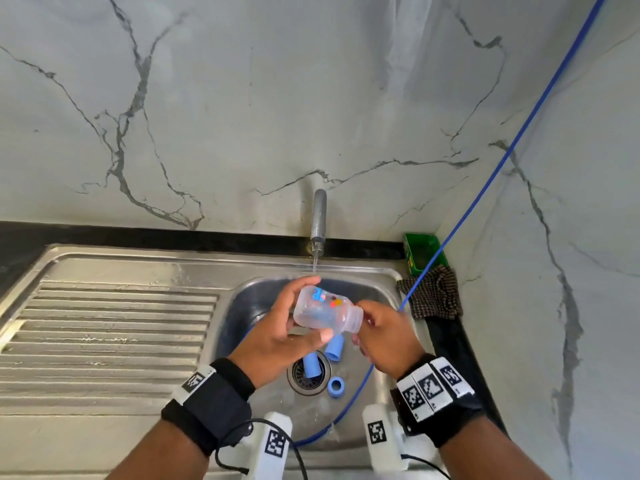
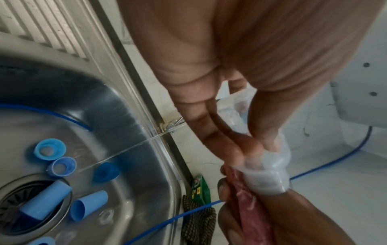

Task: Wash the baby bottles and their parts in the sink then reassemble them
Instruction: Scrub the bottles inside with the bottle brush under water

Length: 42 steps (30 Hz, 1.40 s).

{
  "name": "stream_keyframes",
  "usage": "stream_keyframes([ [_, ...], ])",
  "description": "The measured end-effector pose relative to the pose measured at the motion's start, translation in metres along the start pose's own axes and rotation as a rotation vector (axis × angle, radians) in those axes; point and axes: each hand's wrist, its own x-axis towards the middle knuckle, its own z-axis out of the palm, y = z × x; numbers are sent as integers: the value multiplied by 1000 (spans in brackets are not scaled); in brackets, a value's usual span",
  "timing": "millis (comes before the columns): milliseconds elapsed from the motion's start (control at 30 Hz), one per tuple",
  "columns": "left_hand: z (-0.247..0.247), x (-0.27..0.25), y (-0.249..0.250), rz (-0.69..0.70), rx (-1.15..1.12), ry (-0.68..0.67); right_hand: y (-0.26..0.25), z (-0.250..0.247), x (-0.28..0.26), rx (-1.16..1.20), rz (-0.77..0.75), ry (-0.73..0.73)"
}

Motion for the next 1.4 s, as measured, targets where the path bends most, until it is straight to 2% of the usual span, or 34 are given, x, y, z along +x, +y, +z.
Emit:
stream_keyframes([
  [67,2,5,-5,4,15,16,10,0,1,75,-9,-20],
  [200,11,15,-4,-325,102,61,19,-15,4,39,-203,2],
  [233,14,17,-3,-361,135,63,22,-16,6,26,-225,6],
  [300,22,22,-7,-287,128,92,25,-14,6,-7,-156,2],
  [400,23,23,-18,-49,82,88,29,-11,3,41,41,-49],
  [467,23,22,-20,10,70,87,30,-12,1,12,36,-75],
  [500,22,21,-17,-4,58,115,30,-11,0,1,-4,-59],
  [567,18,20,-12,-124,59,144,20,-15,-4,-50,-86,-17],
  [633,13,16,-8,-334,117,82,14,-16,-6,-152,-186,8],
  [700,10,11,-6,-490,202,41,10,-12,-7,-199,-198,-15],
  [733,9,10,-7,-489,232,56,10,-8,-7,-210,-182,-28],
  [767,7,8,-10,-428,219,91,9,-4,-9,-224,-163,-27],
  [833,-1,1,-17,-169,213,115,7,4,-13,-235,-119,-16],
  [900,-10,-5,-23,35,330,13,2,10,-19,-194,-93,14],
  [933,-14,-8,-23,58,332,-26,-2,12,-23,-171,-83,21],
  [1033,-24,-14,-16,-91,144,2,-17,19,-27,-127,-98,40],
  [1133,-37,-16,-14,-207,30,119,-28,18,-23,-127,-77,38],
  [1233,-55,-20,-16,-223,-3,193,-30,17,-20,-157,-31,27],
  [1333,-67,-25,-20,-236,-61,214,-28,19,-23,-107,-3,14],
  [1400,-68,-25,-21,-242,-87,225,-33,18,-26,-174,-23,21],
])
